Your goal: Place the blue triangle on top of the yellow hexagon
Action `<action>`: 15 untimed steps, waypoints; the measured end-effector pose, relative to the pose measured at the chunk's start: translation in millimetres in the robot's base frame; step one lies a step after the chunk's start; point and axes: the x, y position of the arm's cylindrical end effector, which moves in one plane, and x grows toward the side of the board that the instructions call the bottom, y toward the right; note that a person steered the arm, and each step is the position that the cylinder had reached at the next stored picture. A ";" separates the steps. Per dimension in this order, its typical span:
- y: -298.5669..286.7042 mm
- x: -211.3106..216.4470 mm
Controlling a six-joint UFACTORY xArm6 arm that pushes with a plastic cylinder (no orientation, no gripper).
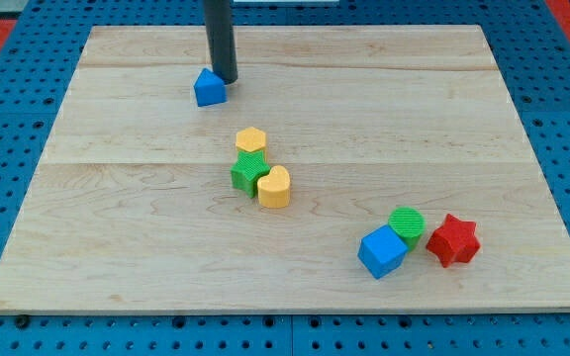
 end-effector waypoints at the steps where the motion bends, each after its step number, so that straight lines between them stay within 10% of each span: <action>1: -38.8 -1.6; 9: -4.6 29.6; 15: -60.3 193.9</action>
